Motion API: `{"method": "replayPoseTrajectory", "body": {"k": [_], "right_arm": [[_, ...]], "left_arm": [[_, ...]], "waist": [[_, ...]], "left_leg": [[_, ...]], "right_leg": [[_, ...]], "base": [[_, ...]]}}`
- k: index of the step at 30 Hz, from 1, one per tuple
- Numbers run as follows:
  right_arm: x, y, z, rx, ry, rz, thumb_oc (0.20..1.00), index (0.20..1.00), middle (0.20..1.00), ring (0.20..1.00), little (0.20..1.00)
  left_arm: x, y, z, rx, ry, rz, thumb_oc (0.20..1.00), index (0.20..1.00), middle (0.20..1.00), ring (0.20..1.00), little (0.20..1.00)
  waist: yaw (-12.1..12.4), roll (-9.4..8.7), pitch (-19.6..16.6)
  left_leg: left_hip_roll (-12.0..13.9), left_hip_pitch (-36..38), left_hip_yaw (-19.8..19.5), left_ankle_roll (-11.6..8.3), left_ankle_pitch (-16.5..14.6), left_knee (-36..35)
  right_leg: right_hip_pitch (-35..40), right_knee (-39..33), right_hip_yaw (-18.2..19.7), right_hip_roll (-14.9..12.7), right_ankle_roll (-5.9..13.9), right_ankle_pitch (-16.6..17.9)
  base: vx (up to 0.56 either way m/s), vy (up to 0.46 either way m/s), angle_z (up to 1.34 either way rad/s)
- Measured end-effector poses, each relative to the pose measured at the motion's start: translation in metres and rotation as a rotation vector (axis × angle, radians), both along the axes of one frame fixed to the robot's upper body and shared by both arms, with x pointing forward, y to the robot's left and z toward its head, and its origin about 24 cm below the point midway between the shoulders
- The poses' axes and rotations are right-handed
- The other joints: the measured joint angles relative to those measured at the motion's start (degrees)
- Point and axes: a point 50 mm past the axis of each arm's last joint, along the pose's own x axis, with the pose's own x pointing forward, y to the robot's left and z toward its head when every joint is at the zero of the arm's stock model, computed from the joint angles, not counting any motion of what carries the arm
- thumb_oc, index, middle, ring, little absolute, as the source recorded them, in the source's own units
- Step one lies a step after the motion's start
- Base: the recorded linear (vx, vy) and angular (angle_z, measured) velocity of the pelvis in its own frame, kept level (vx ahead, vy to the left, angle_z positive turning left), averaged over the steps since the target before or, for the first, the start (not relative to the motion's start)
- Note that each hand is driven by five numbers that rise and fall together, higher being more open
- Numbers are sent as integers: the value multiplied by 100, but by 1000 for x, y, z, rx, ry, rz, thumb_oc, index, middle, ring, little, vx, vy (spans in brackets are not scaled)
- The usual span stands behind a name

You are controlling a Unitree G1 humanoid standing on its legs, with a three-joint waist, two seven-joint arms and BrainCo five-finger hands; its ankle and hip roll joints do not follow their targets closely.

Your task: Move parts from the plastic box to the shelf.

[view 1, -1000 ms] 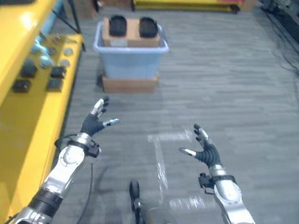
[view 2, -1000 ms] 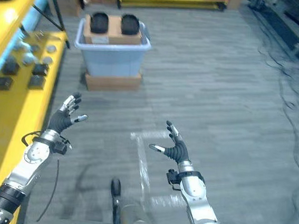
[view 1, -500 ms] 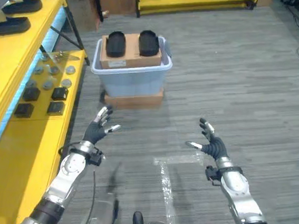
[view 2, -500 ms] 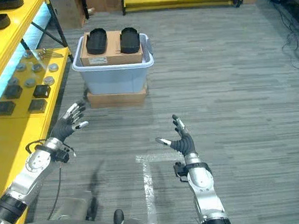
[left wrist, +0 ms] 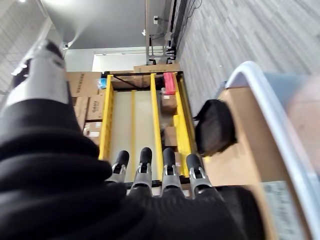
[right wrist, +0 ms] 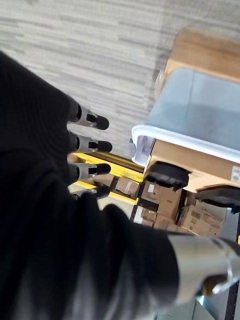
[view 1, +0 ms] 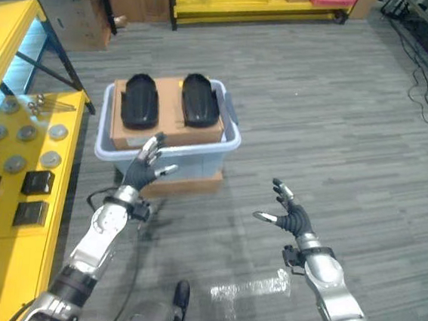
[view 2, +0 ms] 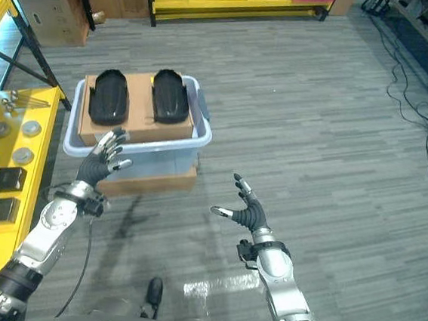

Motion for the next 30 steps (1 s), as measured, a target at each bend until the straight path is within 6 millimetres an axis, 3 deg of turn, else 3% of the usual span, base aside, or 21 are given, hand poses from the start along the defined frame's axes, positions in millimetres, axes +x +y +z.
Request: {"method": "replayPoseTrajectory", "body": {"k": [1, 2, 4, 6, 7, 9, 10, 11, 12, 13, 16, 18, 20, 21, 22, 23, 24, 28, 29, 30], "right_arm": [[4, 2, 3, -2, -14, 7, 1000, 1000, 1000, 1000, 1000], [4, 2, 1, 0, -5, 3, 1000, 1000, 1000, 1000, 1000], [6, 2, 3, -10, -10, 14, 1000, 1000, 1000, 1000, 1000], [10, 4, 7, -11, -25, 25, 1000, 1000, 1000, 1000, 1000], [10, 4, 6, -11, -18, 25, 1000, 1000, 1000, 1000, 1000], [7, 4, -4, -14, 26, 22, 1000, 1000, 1000, 1000, 1000], [4, 3, -10, -14, 50, 19, 1000, 1000, 1000, 1000, 1000], [-1, 3, -13, -13, 65, 17, 1000, 1000, 1000, 1000, 1000], [-8, -4, -20, -20, 95, -8, 1000, 1000, 1000, 1000, 1000], [-7, -11, -19, -37, 101, -25, 1000, 1000, 1000, 1000, 1000], [-2, -13, -15, -53, 85, -22, 1000, 1000, 1000, 1000, 1000], [4, -14, -3, -77, 38, -6, 1000, 1000, 1000, 1000, 1000], [10, -15, 4, -89, 10, -6, 1000, 1000, 1000, 1000, 1000], [11, -15, 5, -91, 5, -4, 1000, 1000, 1000, 1000, 1000], [10, -18, 5, -96, 6, -13, 1000, 1000, 1000, 1000, 1000], [9, -22, 6, -109, 7, -24, 1000, 1000, 1000, 1000, 1000], [7, -29, 6, -111, 10, -53, 1000, 1000, 1000, 1000, 1000], [7, -30, 6, -120, 4, -66, 1000, 1000, 1000, 1000, 1000], [7, -33, 7, -126, -8, -91, 1000, 1000, 1000, 1000, 1000], [8, -36, 11, -133, -26, -115, 1000, 1000, 1000, 1000, 1000]], "left_arm": [[4, 0, 3, 10, -8, -4, 1000, 1000, 1000, 1000, 1000], [4, 0, -1, 14, 6, -1, 1000, 1000, 1000, 1000, 1000], [1, 5, -7, 20, 31, 15, 1000, 1000, 1000, 1000, 1000], [-2, 14, -10, 12, 44, 55, 1000, 1000, 1000, 1000, 1000], [-3, 18, -13, 7, 53, 77, 1000, 1000, 1000, 1000, 1000], [-4, 23, -20, 5, 81, 110, 1000, 1000, 1000, 1000, 1000], [-3, 24, -24, 12, 98, 114, 1000, 1000, 1000, 1000, 1000], [-4, 24, -25, 20, 103, 109, 1000, 1000, 1000, 1000, 1000], [-5, 19, -25, 25, 102, 84, 1000, 1000, 1000, 1000, 1000], [-10, 15, -30, 3, 121, 84, 1000, 1000, 1000, 1000, 1000], [-12, 13, -27, 0, 105, 73, 1000, 1000, 1000, 1000, 1000], [-13, 15, -26, 0, 100, 77, 1000, 1000, 1000, 1000, 1000], [-14, 14, -27, -2, 103, 73, 1000, 1000, 1000, 1000, 1000], [-14, 13, -27, -1, 104, 70, 1000, 1000, 1000, 1000, 1000], [-13, 11, -26, -1, 101, 63, 1000, 1000, 1000, 1000, 1000], [-10, 9, -23, 0, 90, 54, 1000, 1000, 1000, 1000, 1000], [-12, 8, -24, -1, 92, 52, 1000, 1000, 1000, 1000, 1000], [-13, 7, -25, -2, 90, 48, 1000, 1000, 1000, 1000, 1000], [-10, 5, -22, 0, 75, 43, 1000, 1000, 1000, 1000, 1000], [-7, 5, -17, 9, 54, 47, 1000, 1000, 1000, 1000, 1000]], "waist": [[-14, 23, 62], [-53, 61, 85], [-49, 218, 152], [-52, 451, 231], [-109, 507, 263], [-181, 470, 244], [-231, 334, 204], [-319, 121, 174], [-419, -243, 153], [-292, 3, 103], [-136, 33, 90], [-51, 91, 105], [-57, 176, 93], [-51, 211, 95], [-108, 185, 117], [-143, 138, 165], [-137, 110, 197], [-237, 164, 235], [-404, 146, 249], [-403, 194, 243]], "left_leg": [[19, 293, -91, -30, -99, -72], [22, 561, -156, -71, -125, -134], [92, 919, -200, -301, -265, -164], [255, 1178, -177, -444, -359, -292], [385, 1337, -226, -613, -470, -343], [694, 1582, -418, -900, -664, -323], [748, 1642, -482, -933, -684, -275], [680, 1739, -533, -1019, -740, -199], [411, 1774, -512, -1185, -1151, 331], [553, 1645, -474, -1133, -1367, 489], [611, 1284, -490, -1123, -1476, 483], [712, 1012, -631, -1077, -1366, 579], [763, 615, -675, -1072, -1088, 1088], [760, 452, -687, -1124, -899, 1230], [650, 59, -742, -1204, -878, 1879], [522, -318, -735, -1408, -723, 2476], [550, -508, -639, -1376, -875, 2679], [1362, -275, -247, -1503, -866, 1518], [1695, -247, -65, -1710, -729, 867], [1964, -238, 56, -1848, -607, 325]], "right_leg": [[-541, 757, -13, -1, -67, 139], [-909, 946, -41, -54, -196, 122], [-1656, 664, -394, -408, -530, 39], [-1994, -1492, -932, -700, -577, 253], [-1969, -2343, -905, -563, -547, 441], [-1688, -3906, -345, 170, -458, 1100], [-1438, -4598, -23, 444, -409, 1470], [-1196, -4918, 176, 488, -448, 1600], [-929, -4862, 430, 369, -1095, 2961], [-918, -4770, 373, 540, -1158, 2848], [-554, -5035, 223, 569, -1330, 2622], [-134, -5173, 53, 664, -1516, 2413], [42, -5194, -41, 742, -1578, 2290], [71, -5162, -118, 749, -1612, 2244], [52, -5112, -181, 694, -1628, 2164], [48, -5106, -266, 593, -1638, 2133], [111, -5119, -314, 493, -1572, 2113], [431, -5254, -663, 413, -1621, 2053], [464, -5321, -910, 361, -1604, 2037], [440, -5332, -956, 355, -1581, 2021]], "base": [[279, 15, 20], [314, -2, 27], [315, -40, 16], [315, -118, 16], [285, -161, 42], [245, -181, 63], [150, -125, 96], [209, -231, 164], [197, -238, 127], [252, -314, 99], [192, -218, 36], [159, -173, 25], [67, -111, 4], [23, -73, 21], [54, -53, 43], [99, -3, 54], [134, 21, 44], [43, 80, 35], [41, 71, 76], [47, 46, 68]]}}
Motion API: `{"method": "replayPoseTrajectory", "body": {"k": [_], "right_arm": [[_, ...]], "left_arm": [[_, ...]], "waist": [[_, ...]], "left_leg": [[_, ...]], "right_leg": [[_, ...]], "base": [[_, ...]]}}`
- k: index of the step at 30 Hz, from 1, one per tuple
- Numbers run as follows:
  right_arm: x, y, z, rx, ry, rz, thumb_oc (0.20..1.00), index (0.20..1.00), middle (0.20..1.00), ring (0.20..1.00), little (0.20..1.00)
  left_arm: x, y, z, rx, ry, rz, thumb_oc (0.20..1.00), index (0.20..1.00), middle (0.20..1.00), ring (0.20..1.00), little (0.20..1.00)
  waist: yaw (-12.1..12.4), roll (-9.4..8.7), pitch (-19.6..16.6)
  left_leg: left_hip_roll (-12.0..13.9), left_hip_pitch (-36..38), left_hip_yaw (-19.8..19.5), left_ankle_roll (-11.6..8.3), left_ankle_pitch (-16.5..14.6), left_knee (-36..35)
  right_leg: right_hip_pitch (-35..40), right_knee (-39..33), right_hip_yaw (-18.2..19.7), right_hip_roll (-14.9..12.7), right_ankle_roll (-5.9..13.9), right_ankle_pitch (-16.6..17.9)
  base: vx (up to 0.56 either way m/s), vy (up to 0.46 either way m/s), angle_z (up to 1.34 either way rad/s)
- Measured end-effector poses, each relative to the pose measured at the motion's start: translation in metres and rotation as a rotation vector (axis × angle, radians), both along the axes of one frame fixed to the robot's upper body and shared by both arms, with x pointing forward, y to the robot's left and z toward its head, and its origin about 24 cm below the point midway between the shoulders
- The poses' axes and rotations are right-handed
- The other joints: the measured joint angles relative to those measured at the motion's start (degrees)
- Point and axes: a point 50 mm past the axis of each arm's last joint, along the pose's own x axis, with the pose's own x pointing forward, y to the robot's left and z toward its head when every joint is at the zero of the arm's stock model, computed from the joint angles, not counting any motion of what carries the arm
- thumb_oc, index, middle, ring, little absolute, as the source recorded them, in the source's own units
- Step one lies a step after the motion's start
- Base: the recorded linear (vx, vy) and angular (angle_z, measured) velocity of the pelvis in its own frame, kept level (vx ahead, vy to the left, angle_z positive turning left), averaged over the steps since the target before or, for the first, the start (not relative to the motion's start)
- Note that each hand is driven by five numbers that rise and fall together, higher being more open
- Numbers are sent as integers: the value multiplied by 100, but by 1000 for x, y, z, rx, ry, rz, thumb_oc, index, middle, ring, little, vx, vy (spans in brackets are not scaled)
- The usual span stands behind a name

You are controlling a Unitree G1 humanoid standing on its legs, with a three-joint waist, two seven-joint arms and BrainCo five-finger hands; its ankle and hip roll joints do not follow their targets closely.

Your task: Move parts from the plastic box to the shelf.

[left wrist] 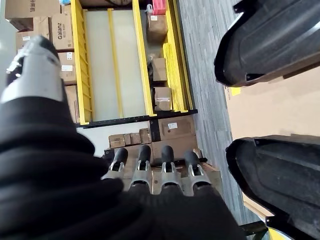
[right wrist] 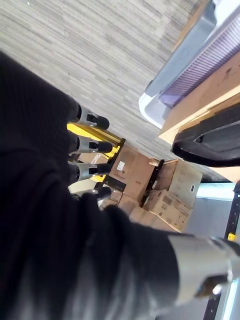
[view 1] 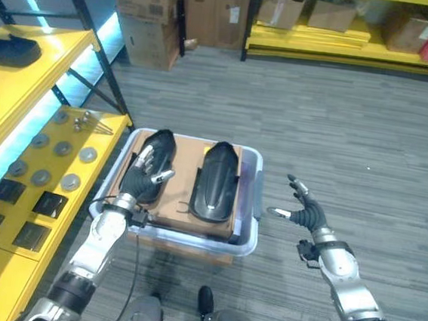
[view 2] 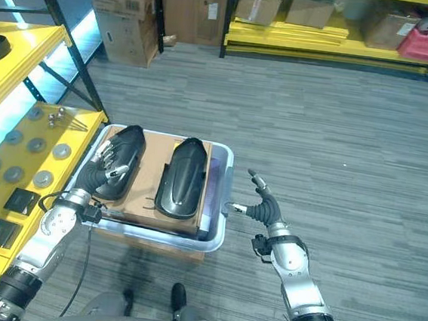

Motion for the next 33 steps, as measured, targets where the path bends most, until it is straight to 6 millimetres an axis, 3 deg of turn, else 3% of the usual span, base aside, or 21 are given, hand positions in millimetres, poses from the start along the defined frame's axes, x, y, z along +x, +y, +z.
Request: {"method": "replayPoseTrajectory", "body": {"k": [1, 3, 6, 7, 8, 11, 16, 20, 25, 33], "right_arm": [[2, -2, 4, -6, -21, -13, 1000, 1000, 1000, 1000, 1000], [10, -2, 11, -27, -69, -39, 1000, 1000, 1000, 1000, 1000], [14, -6, 12, -44, -80, -73, 1000, 1000, 1000, 1000, 1000], [19, -6, 20, -80, -113, -70, 1000, 1000, 1000, 1000, 1000], [23, -6, 23, -103, -127, -75, 1000, 1000, 1000, 1000, 1000], [32, -1, 19, -141, -133, -95, 1000, 1000, 1000, 1000, 1000], [49, 9, 21, -147, -150, -116, 1000, 1000, 1000, 1000, 1000], [64, 9, 37, -191, -224, -183, 1000, 1000, 1000, 1000, 1000], [73, -1, 45, -273, -264, -270, 1000, 1000, 1000, 1000, 1000], [73, -11, 42, -441, -290, -373, 1000, 1000, 1000, 1000, 1000]], "left_arm": [[1, 1, 3, 23, -21, 15, 1000, 1000, 1000, 1000, 1000], [-1, 1, 13, 70, -77, 25, 1000, 1000, 1000, 1000, 1000], [-4, -2, 26, 96, -147, 10, 1000, 1000, 1000, 1000, 1000], [-10, -3, 49, 130, -266, -24, 1000, 1000, 1000, 1000, 1000], [-11, -4, 56, 146, -306, -33, 1000, 1000, 1000, 1000, 1000], [-7, -3, 69, 175, -374, -28, 1000, 1000, 1000, 1000, 1000], [-5, -6, 74, 162, -400, -20, 1000, 1000, 1000, 1000, 1000], [-6, -14, 69, 139, -380, -49, 1000, 1000, 1000, 1000, 1000], [-3, -23, 75, 123, -407, -74, 1000, 1000, 1000, 1000, 1000], [-3, -50, 75, 11, -381, -178, 1000, 1000, 1000, 1000, 1000]], "waist": [[9, 12, 28], [66, 96, 28], [38, 212, 25], [58, 453, 26], [35, 559, 26], [237, 380, 84], [448, 236, 173], [469, 135, 282], [456, 147, 394], [461, 179, 574]], "left_leg": [[200, 66, 28, -31, 119, -397], [338, 219, 147, -11, 308, -842], [135, 390, 220, 78, 515, -961], [-92, 547, 387, 292, 821, -984], [-105, 543, 535, 353, 784, -995], [-478, 304, 615, 473, 839, -993], [-700, -176, 600, 681, 928, -994], [-736, -340, 572, 730, 966, -995], [-727, -719, 520, 732, 1080, -995], [-722, -871, 443, 718, 1119, -995]], "right_leg": [[6, -38, 0, 34, 15, -6], [75, -136, 5, 6, 126, -40], [229, -296, 1, -27, 240, -36], [192, -381, 72, 3, 389, -25], [166, -388, 81, 35, 470, -43], [-149, -301, 196, -364, 773, -65], [-520, -465, 193, -565, 945, 104], [-665, -468, 164, -590, 970, 139], [-1020, -468, 67, -579, 967, 252], [-1143, -468, 35, -565, 963, 262]], "base": [[119, 120, 20], [172, 193, -2], [88, 134, -5], [25, 117, -18], [21, 142, -16], [-15, 63, -7], [-29, 24, 10], [-33, 1, 4], [-18, -3, 3], [-1, 0, 3]]}}
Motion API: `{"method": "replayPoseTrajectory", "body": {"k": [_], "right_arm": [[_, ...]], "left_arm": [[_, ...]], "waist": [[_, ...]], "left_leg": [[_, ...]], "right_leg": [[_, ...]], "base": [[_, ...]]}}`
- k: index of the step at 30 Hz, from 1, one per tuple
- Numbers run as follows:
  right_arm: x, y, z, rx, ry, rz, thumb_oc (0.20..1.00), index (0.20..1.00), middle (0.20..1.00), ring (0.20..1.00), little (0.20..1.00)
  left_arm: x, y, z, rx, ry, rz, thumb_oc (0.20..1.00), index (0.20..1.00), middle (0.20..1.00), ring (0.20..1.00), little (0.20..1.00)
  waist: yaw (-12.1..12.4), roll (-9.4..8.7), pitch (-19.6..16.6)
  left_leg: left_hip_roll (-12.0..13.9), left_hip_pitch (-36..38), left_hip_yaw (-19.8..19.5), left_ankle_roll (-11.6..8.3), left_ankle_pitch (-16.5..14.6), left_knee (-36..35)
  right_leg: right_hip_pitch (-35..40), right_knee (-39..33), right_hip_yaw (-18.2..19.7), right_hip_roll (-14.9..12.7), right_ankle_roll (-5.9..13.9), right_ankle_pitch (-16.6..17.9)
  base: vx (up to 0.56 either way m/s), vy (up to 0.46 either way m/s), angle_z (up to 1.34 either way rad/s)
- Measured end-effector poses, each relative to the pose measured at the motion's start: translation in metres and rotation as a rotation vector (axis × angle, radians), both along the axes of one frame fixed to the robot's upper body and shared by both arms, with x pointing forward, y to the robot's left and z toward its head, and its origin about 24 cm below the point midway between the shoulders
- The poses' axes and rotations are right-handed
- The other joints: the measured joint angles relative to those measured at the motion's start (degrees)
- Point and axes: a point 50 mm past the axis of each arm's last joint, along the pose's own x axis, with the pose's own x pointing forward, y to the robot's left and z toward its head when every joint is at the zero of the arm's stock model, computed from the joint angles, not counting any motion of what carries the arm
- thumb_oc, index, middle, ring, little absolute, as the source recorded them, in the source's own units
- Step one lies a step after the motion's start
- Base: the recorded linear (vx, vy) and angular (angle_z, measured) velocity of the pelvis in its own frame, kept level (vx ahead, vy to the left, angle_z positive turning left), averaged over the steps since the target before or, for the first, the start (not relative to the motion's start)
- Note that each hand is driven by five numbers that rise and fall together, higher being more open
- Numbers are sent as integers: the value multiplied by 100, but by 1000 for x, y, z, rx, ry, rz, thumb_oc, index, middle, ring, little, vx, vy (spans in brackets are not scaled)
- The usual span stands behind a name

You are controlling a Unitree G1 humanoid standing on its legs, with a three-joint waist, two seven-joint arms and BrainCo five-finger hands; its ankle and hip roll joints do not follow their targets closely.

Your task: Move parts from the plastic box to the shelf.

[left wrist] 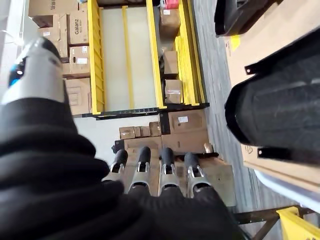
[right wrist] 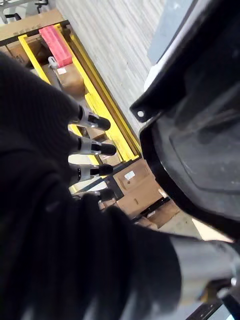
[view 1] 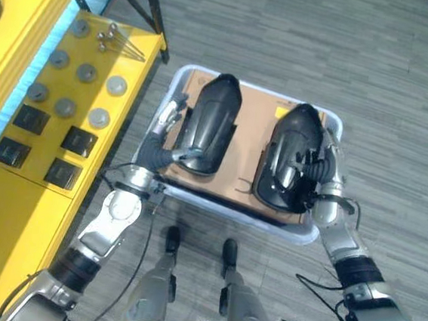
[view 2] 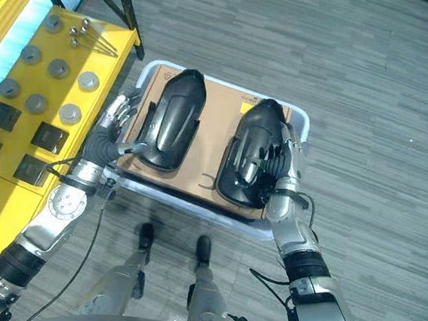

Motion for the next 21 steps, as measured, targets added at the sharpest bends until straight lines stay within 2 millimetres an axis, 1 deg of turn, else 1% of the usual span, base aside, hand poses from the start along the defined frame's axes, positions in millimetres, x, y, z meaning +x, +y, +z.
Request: {"method": "replayPoseTrajectory", "body": {"k": [5, 7, 11, 12, 13, 16, 17, 18, 19, 21], "right_arm": [[1, -11, -12, -32, 28, -103, 1000, 1000, 1000, 1000, 1000], [2, -10, -16, -40, 41, -112, 1000, 1000, 1000, 1000, 1000], [2, -10, -28, -21, 94, -134, 1000, 1000, 1000, 1000, 1000], [3, -10, -33, -3, 114, -146, 1000, 1000, 1000, 1000, 1000], [5, -10, -44, 74, 159, -181, 1000, 1000, 1000, 1000, 1000], [10, -11, -43, 143, 160, -190, 1000, 1000, 1000, 1000, 1000], [12, -12, -47, 172, 186, -195, 900, 900, 900, 900, 900], [14, -12, -47, 196, 192, -195, 401, 401, 401, 401, 401], [15, -12, -48, 221, 202, -192, 200, 200, 200, 200, 200], [20, -14, -48, 271, 219, -194, 200, 200, 200, 200, 200]], "left_arm": [[-2, -21, 3, -30, 13, -102, 1000, 1000, 1000, 1000, 1000], [-2, -22, 2, -37, 23, -125, 1000, 1000, 1000, 1000, 1000], [-2, -26, 3, -49, 35, -159, 1000, 1000, 1000, 1000, 1000], [-2, -26, 2, -51, 37, -163, 1000, 1000, 1000, 1000, 1000], [-3, -28, 1, -62, 51, -177, 1000, 1000, 1000, 1000, 1000], [-4, -29, 0, -72, 63, -190, 1000, 1000, 1000, 1000, 1000], [-4, -29, 0, -73, 63, -189, 1000, 1000, 1000, 1000, 1000], [-4, -29, 0, -73, 63, -190, 1000, 1000, 1000, 1000, 1000], [-4, -29, 0, -71, 63, -191, 1000, 1000, 1000, 1000, 1000], [-4, -29, 0, -65, 62, -200, 1000, 1000, 1000, 1000, 1000]], "waist": [[4, 59, 37], [-6, 102, 63], [1, 112, 68], [2, 112, 68], [3, 114, 69], [-5, 115, 68], [-5, 116, 67], [0, 117, 66], [1, 117, 66], [-8, 119, 65]], "left_leg": [[-3, -19, -8, -1, 1, 0], [-1, -21, -8, -3, 2, 0], [6, -25, -9, -8, 5, 0], [6, -25, -10, -9, 6, 1], [6, -29, -13, -14, 9, 1], [6, -29, -14, -17, 12, 1], [11, -25, -16, -21, 16, 1], [15, -22, -17, -24, 19, 1], [19, -21, -19, -34, 27, 1], [25, -6, -19, -48, 37, 1]], "right_leg": [[-17, 0, -8, -3, 4, -3], [-25, 0, -10, -2, 4, -2], [-29, 0, -10, 5, 4, -2], [-29, 0, -10, 5, 5, -3], [-29, 0, -15, 5, 6, -3], [-29, 0, -19, 6, 7, -3], [-28, 0, -24, 9, 6, -2], [-23, 0, -28, 13, 5, 1], [-20, 0, -36, 17, 2, 5], [-6, 0, -42, 24, -2, 16]], "base": [[0, 0, 0], [7, 1, -2], [0, 0, 0], [0, 0, 0], [0, 0, 0], [0, 0, 0], [0, 0, 0], [0, 0, 0], [0, 0, 0], [0, 0, 0]]}}
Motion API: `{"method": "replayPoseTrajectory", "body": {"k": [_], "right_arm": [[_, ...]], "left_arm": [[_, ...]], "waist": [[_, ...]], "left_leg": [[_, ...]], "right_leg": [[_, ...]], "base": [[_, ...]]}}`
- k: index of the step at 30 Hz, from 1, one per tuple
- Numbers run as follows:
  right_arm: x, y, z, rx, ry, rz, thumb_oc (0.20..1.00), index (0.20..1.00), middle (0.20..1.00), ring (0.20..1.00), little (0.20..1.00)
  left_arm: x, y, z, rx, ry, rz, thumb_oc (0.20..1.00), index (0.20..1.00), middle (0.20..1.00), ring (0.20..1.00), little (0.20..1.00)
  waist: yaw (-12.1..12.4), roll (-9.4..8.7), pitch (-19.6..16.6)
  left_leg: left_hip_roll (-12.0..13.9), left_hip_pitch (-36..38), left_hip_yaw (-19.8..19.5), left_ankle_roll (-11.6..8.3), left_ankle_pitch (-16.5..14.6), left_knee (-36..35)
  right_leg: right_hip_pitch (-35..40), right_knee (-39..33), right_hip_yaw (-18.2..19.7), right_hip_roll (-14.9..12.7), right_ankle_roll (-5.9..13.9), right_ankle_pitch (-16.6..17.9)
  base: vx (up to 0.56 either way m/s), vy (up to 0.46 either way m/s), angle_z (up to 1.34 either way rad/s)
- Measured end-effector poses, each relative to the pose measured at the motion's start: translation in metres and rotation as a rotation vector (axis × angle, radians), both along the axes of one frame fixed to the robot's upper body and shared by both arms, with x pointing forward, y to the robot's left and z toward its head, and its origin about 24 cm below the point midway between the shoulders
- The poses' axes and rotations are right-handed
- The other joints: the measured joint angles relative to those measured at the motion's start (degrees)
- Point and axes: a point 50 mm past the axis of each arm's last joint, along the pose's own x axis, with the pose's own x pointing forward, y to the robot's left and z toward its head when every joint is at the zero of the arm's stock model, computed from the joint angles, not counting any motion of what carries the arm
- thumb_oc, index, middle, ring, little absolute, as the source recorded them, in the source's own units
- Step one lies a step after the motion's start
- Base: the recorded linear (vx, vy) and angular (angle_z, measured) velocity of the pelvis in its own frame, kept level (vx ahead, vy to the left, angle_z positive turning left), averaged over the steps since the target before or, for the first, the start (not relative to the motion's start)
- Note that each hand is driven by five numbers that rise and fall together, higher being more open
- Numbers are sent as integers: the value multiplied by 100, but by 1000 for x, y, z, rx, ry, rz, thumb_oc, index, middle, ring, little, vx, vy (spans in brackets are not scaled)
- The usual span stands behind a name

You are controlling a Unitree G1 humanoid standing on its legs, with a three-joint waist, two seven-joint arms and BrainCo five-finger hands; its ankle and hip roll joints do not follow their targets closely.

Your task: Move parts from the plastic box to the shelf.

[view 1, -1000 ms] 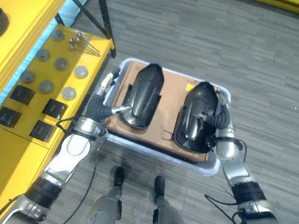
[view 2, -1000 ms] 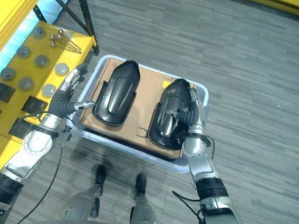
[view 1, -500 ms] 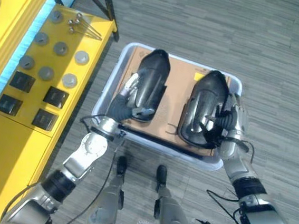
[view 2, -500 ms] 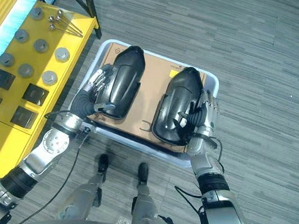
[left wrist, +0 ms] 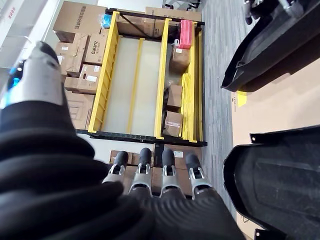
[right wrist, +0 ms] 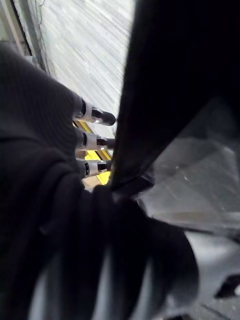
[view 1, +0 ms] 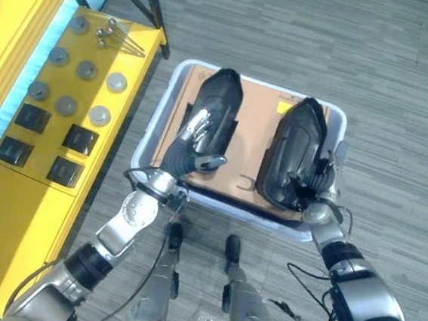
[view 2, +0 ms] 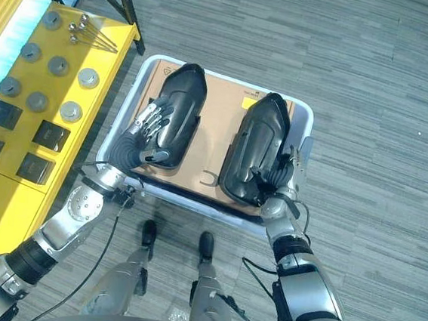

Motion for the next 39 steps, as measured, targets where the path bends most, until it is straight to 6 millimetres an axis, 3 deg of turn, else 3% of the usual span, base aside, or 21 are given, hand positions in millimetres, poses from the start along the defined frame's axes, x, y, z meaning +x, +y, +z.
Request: {"method": "replayPoseTrajectory", "body": {"k": [5, 15, 19, 23, 26, 29, 34, 37, 38, 39], "right_arm": [[3, -7, -2, 113, 45, -5, 200, 200, 200, 200, 200], [-17, -14, -23, 248, 99, 26, 200, 200, 200, 200, 200], [-29, -17, -37, 257, 146, 27, 200, 200, 200, 200, 200], [-46, -21, -40, 126, 208, 99, 200, 200, 200, 200, 200], [-61, -34, -35, 29, 210, 103, 200, 200, 200, 200, 200], [-66, -46, -18, -74, 170, 95, 200, 200, 200, 200, 200], [-65, -49, 5, -206, 103, 108, 200, 200, 200, 200, 200], [-63, -38, 37, -372, -15, 162, 200, 200, 200, 200, 200], [-63, -38, 37, -372, -15, 162, 200, 200, 200, 200, 200], [-62, -32, 54, -443, -73, 193, 200, 200, 200, 200, 200]], "left_arm": [[0, 1, 0, 5, 0, -2, 1000, 1000, 1000, 1000, 1000], [4, 16, 3, 6, -1, 46, 1000, 1000, 1000, 1000, 1000], [3, 18, -3, 20, 18, 46, 1000, 1000, 1000, 1000, 1000], [2, 35, -8, 55, 42, 82, 1000, 1000, 1000, 1000, 1000], [1, 49, -14, 112, 70, 111, 1000, 1000, 1000, 1000, 1000], [1, 57, -18, 147, 87, 127, 1000, 1000, 1000, 1000, 1000], [-1, 53, -29, 133, 145, 121, 1000, 1000, 1000, 1000, 1000], [1, 54, -43, 144, 215, 135, 1000, 1000, 1000, 1000, 1000], [1, 54, -43, 144, 215, 135, 1000, 1000, 1000, 1000, 1000], [3, 52, -55, 154, 275, 136, 1000, 1000, 1000, 1000, 1000]], "waist": [[10, 4, -4], [20, -1, -105], [1, -11, -220], [-26, -25, -238], [-99, -142, -422], [-173, -237, -542], [-308, -408, -1019], [-335, -322, -1102], [-335, -322, -1102], [-349, -266, -1149]], "left_leg": [[25, 26, -19, -17, 41, -1], [72, 184, -119, -25, 60, -1], [72, 274, -126, -25, 59, -2], [81, 579, -114, -24, 6, -6], [89, 748, -42, -22, -127, -39], [92, 953, 56, 14, -157, -40], [92, 1227, 186, 80, -222, -30], [88, 1480, 295, 85, -261, -40], [88, 1480, 295, 85, -261, -40], [84, 1608, 332, 106, -323, -42]], "right_leg": [[42, 0, -45, 21, -10, 12], [252, 2, -102, 73, -38, 37], [352, 2, -108, 70, -34, 34], [651, 2, -98, 66, -25, 21], [783, 1, -38, 58, -27, -40], [963, 1, 16, 42, -54, -22], [1166, 0, 115, 31, -37, -87], [1384, -1, 212, 24, -29, -95], [1384, -1, 212, 24, -29, -95], [1493, -1, 246, 16, -14, -128]], "base": [[2, -5, 3], [-9, -27, 4], [0, -8, 1], [1, 1, -1], [31, 4, -8], [-6, -3, -11], [2, -2, -11], [18, -4, -13], [4, 0, -16], [-3, 3, -8]]}}
